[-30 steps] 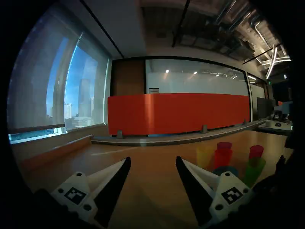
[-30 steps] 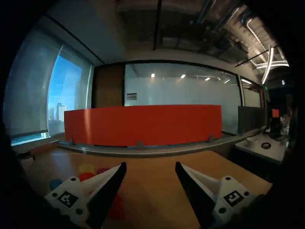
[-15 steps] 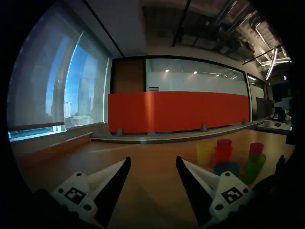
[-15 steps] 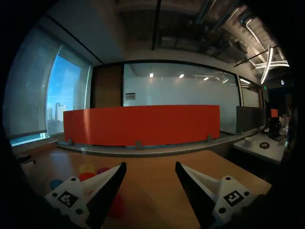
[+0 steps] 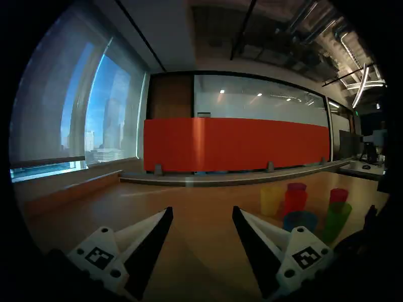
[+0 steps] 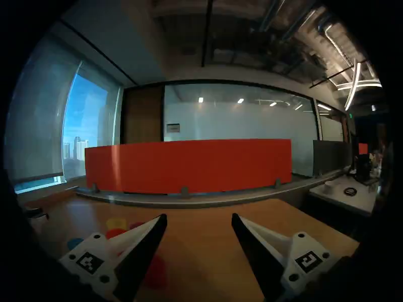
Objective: Pour water
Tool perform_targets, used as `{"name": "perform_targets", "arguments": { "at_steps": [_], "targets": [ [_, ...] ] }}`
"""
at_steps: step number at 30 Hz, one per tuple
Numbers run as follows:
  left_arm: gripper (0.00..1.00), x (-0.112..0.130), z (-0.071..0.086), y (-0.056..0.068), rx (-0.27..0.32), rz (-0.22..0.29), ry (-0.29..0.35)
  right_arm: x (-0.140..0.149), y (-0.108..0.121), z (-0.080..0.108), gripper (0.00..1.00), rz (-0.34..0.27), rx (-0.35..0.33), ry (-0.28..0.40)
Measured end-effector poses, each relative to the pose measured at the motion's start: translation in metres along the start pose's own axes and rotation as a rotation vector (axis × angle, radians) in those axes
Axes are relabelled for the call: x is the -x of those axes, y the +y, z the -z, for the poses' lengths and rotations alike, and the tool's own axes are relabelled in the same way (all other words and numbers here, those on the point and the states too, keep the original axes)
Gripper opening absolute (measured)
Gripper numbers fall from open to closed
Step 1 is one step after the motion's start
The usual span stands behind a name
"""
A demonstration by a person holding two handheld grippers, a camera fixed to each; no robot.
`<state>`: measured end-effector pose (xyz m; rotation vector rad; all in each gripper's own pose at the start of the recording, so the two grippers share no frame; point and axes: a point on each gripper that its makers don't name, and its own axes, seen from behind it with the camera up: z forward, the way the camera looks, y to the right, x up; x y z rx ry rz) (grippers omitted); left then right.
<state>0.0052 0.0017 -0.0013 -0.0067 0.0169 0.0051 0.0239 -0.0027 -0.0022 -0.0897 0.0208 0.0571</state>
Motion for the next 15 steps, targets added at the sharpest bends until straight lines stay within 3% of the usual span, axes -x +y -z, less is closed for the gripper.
{"name": "perform_targets", "arguments": {
  "at_steps": [15],
  "targets": [
    [0.87,0.0012,-0.0002,0.0002,0.0,-0.001,-0.003,-0.0029,0.007,0.0046,0.99,-0.002,0.002,0.011]
  ]
}}
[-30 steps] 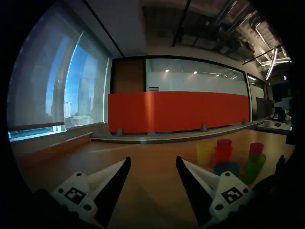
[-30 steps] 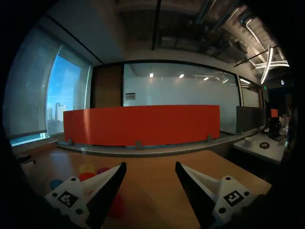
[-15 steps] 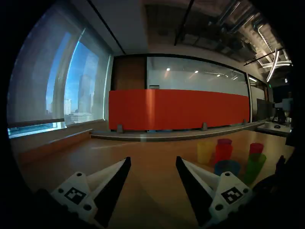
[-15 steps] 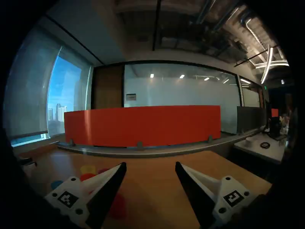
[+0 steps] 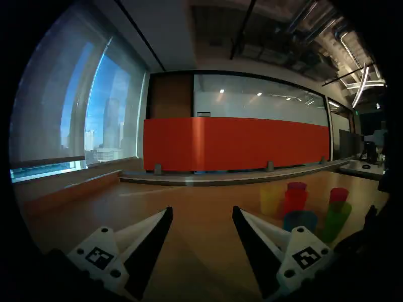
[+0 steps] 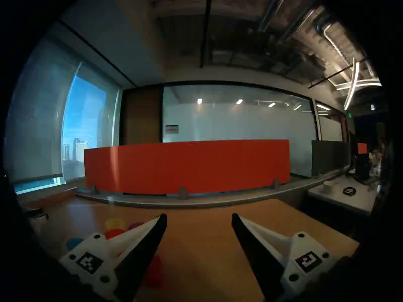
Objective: Pour water
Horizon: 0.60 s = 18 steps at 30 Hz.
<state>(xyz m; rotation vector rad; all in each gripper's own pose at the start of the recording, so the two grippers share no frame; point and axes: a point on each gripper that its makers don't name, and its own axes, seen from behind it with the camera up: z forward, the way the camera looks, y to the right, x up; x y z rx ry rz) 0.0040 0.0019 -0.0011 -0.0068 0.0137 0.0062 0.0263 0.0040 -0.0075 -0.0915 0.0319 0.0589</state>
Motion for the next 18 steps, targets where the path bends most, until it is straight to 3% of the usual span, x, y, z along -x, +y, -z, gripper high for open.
{"name": "perform_targets", "arguments": {
  "at_steps": [7,11,18],
  "targets": [
    [0.87,0.0,0.001,0.0,0.0,-0.001,0.0,-0.003,0.001,0.004,0.99,0.018,-0.01,0.024],
    [1.0,-0.001,0.001,0.0,0.0,0.0,0.0,0.0,0.0,0.008,0.99,0.048,-0.026,0.028],
    [1.0,-0.001,0.0,0.0,0.0,-0.001,-0.001,0.012,0.001,0.008,0.99,0.081,-0.035,0.034]
  ]
}}
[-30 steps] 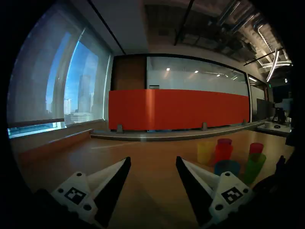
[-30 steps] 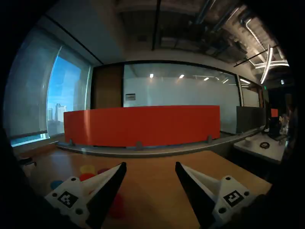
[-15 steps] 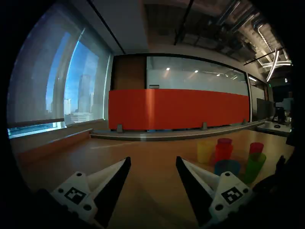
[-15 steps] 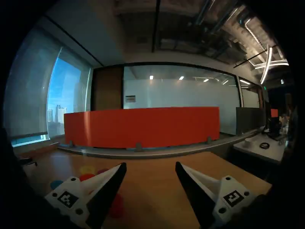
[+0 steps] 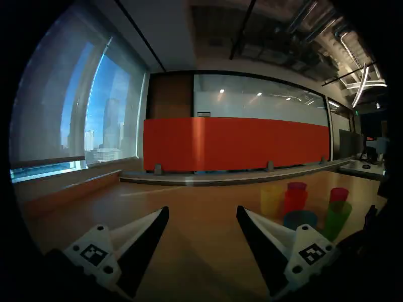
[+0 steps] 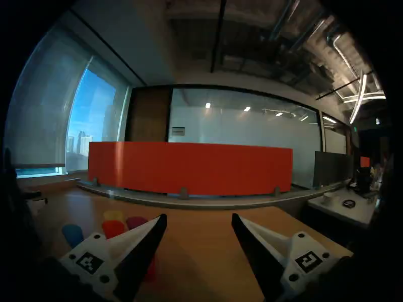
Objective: Pour water
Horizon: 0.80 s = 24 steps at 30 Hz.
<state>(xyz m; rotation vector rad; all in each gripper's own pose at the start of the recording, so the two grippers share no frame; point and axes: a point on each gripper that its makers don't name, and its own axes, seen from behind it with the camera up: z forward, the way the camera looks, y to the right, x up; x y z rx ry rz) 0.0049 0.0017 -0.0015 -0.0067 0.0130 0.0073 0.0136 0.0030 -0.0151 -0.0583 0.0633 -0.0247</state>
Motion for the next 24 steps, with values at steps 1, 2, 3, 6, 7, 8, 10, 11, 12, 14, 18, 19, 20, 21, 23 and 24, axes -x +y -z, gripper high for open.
{"name": "perform_targets", "arguments": {
  "at_steps": [1,2,3,6,7,8,10,11,12,14,18,19,20,21,23,24],
  "targets": [
    [1.0,0.0,0.0,0.0,0.0,0.0,0.0,0.001,-0.001,-0.001,0.99,-0.001,-0.002,0.004],
    [1.0,0.0,0.0,0.0,0.0,0.0,0.0,0.002,-0.002,-0.002,0.99,-0.002,-0.005,0.008],
    [1.0,0.0,0.0,0.0,0.0,0.0,0.0,0.002,-0.003,-0.003,0.99,-0.003,-0.007,0.012],
    [1.0,0.0,0.0,-0.001,0.0,0.0,0.0,0.002,-0.007,-0.005,0.99,-0.009,-0.013,0.027],
    [1.0,0.0,0.0,-0.001,0.0,0.0,0.0,0.003,-0.008,-0.006,0.99,-0.01,-0.013,0.031],
    [1.0,0.0,0.0,-0.001,0.0,0.0,0.0,0.004,-0.01,-0.007,0.99,-0.011,-0.012,0.035],
    [1.0,0.0,0.0,0.0,0.0,0.0,0.0,0.007,-0.012,-0.008,0.99,-0.011,-0.01,0.04],
    [1.0,0.0,0.0,0.0,0.0,0.0,0.0,0.009,-0.013,-0.008,0.99,-0.011,-0.008,0.041],
    [1.0,0.0,0.0,0.0,0.0,0.0,0.0,0.011,-0.014,-0.008,0.99,-0.011,-0.007,0.043],
    [1.0,0.0,0.0,0.0,0.0,0.0,0.0,0.018,-0.015,-0.008,0.99,-0.012,-0.008,0.042],
    [1.0,0.0,0.0,0.0,0.0,0.0,0.0,0.03,-0.015,-0.006,0.99,-0.013,-0.01,0.039],
    [1.0,0.0,0.0,0.0,0.0,0.0,0.0,0.032,-0.015,-0.006,0.99,-0.014,-0.01,0.038],
    [1.0,0.0,0.0,0.0,0.0,0.0,0.0,0.035,-0.014,-0.005,0.99,-0.015,-0.01,0.038],
    [1.0,0.0,0.0,0.0,0.0,0.0,0.0,0.037,-0.014,-0.005,0.99,-0.016,-0.01,0.037],
    [1.0,0.0,0.0,0.0,0.0,0.0,0.0,0.041,-0.013,-0.005,0.99,-0.018,-0.011,0.034],
    [1.0,0.0,0.0,0.0,0.0,0.0,0.0,0.043,-0.012,-0.005,0.99,-0.02,-0.012,0.033]
  ]
}}
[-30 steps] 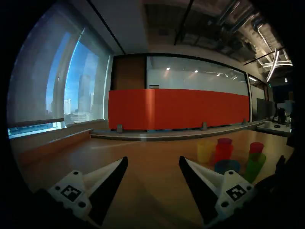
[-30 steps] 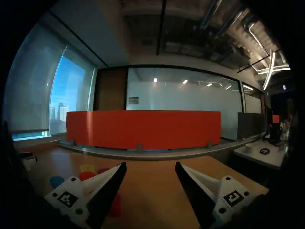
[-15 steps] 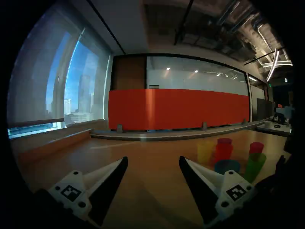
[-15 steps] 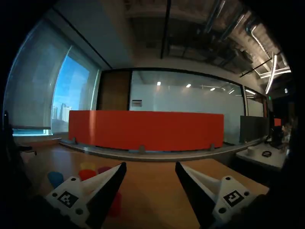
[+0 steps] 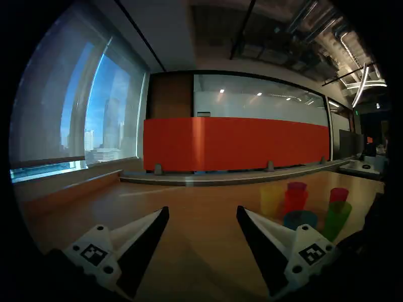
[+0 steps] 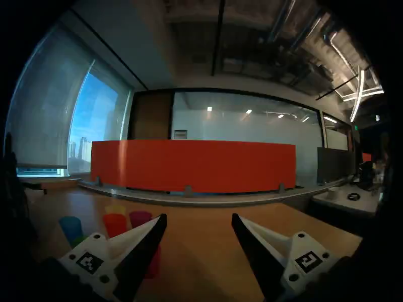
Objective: Pour water
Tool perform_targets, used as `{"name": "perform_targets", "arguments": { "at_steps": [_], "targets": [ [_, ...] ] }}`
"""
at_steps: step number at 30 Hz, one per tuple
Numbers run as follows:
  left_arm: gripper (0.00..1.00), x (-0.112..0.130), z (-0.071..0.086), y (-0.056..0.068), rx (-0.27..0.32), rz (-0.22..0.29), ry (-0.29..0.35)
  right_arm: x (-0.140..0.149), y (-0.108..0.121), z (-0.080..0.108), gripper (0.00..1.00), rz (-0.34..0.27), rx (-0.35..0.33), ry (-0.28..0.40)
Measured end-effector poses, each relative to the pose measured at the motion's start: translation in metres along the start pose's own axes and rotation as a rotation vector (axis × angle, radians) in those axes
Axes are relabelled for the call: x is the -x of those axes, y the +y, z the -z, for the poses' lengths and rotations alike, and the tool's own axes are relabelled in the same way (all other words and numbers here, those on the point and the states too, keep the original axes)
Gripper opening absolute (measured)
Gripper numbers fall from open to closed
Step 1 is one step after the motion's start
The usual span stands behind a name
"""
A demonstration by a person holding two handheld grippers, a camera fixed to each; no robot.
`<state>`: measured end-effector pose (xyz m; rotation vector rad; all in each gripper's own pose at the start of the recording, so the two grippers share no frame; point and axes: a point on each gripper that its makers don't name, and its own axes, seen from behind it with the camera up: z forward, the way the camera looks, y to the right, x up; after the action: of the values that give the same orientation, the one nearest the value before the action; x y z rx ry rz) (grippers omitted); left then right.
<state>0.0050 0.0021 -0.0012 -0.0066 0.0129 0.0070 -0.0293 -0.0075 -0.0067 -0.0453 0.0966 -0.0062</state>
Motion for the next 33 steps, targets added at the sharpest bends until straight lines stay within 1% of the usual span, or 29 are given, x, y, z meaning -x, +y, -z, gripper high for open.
{"name": "perform_targets", "arguments": {
  "at_steps": [8,15,24,33],
  "targets": [
    [1.0,0.0,0.0,0.0,0.0,0.0,0.0,0.017,0.014,-0.006,0.99,-0.026,0.021,-0.02],
    [1.0,0.0,0.0,0.0,0.0,0.0,0.0,0.029,0.02,-0.011,0.99,-0.046,0.035,-0.046],
    [1.0,0.0,0.0,0.0,0.0,0.0,0.0,0.036,0.02,-0.015,0.99,-0.038,0.031,-0.055],
    [1.0,0.0,0.0,0.0,0.0,0.0,0.0,0.042,0.021,-0.016,0.99,-0.031,0.035,-0.065]
  ]
}}
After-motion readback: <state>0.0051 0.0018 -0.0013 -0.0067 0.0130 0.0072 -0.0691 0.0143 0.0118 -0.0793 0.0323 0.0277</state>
